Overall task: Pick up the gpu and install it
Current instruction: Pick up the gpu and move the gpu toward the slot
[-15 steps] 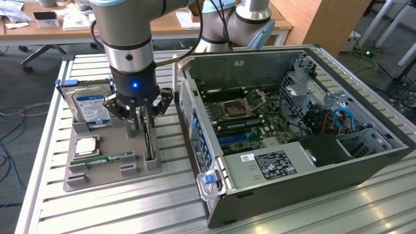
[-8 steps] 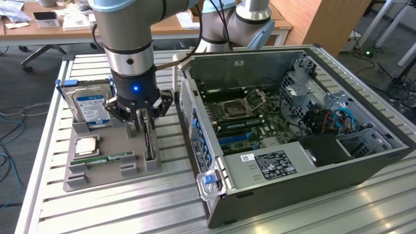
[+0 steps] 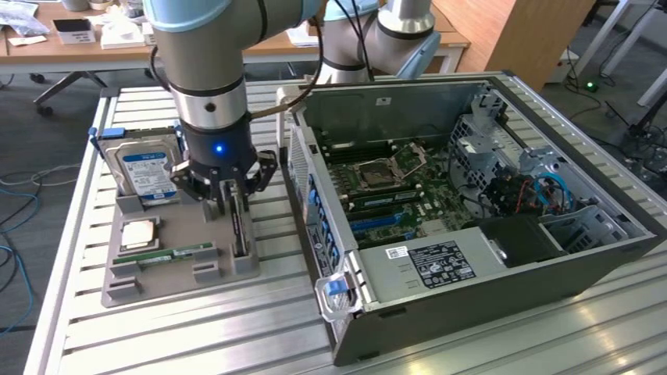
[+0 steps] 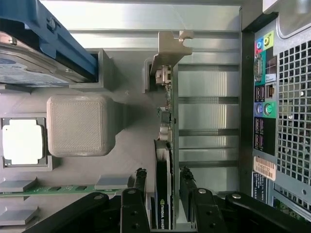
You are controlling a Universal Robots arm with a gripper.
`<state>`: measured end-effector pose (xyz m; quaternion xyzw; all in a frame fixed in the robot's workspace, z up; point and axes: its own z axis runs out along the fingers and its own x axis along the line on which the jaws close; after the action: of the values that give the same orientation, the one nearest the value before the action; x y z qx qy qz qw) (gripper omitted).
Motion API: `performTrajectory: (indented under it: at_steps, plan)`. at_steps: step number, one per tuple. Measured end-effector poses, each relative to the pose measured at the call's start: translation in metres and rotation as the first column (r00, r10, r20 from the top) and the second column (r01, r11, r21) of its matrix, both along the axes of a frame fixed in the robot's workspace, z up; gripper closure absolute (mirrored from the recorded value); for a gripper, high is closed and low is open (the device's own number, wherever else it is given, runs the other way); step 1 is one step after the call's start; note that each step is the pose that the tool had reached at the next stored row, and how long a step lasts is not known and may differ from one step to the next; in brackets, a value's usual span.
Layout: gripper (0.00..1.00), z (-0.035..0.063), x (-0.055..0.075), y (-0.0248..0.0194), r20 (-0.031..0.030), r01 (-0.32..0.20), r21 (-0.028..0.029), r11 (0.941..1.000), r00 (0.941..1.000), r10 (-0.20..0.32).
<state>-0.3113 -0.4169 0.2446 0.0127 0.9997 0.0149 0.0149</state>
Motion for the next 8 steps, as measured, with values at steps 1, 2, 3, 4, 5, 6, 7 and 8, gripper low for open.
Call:
performTrajectory:
  at_steps: [1,2,3,4,5,6,7,8]
  plan:
    - [0.58,-0.0014,0.0,0.0,0.0,0.0,0.0,1.0,1.0,0.0]
    - [0.58,-0.0028,0.0001,0.0001,0.0,-0.001,0.0,1.0,1.0,0.001]
    - [0.58,-0.0043,0.0,0.0002,0.0,-0.001,-0.0001,1.0,1.0,0.001]
    - [0.58,-0.0057,0.0,0.0004,0.0,-0.001,0.0,1.0,1.0,0.001]
    - [0.58,-0.0072,0.0,0.0005,0.0,-0.001,0.0,1.0,1.0,0.001]
    - [0.58,-0.0086,0.0,0.0006,0.0,-0.002,0.0,1.0,1.0,0.002]
    - [0.58,-0.01,0.0,0.0007,0.0,-0.002,0.0,1.0,1.0,0.002]
    - [0.58,-0.0114,0.0,0.0008,0.0,-0.002,0.0,1.0,1.0,0.002]
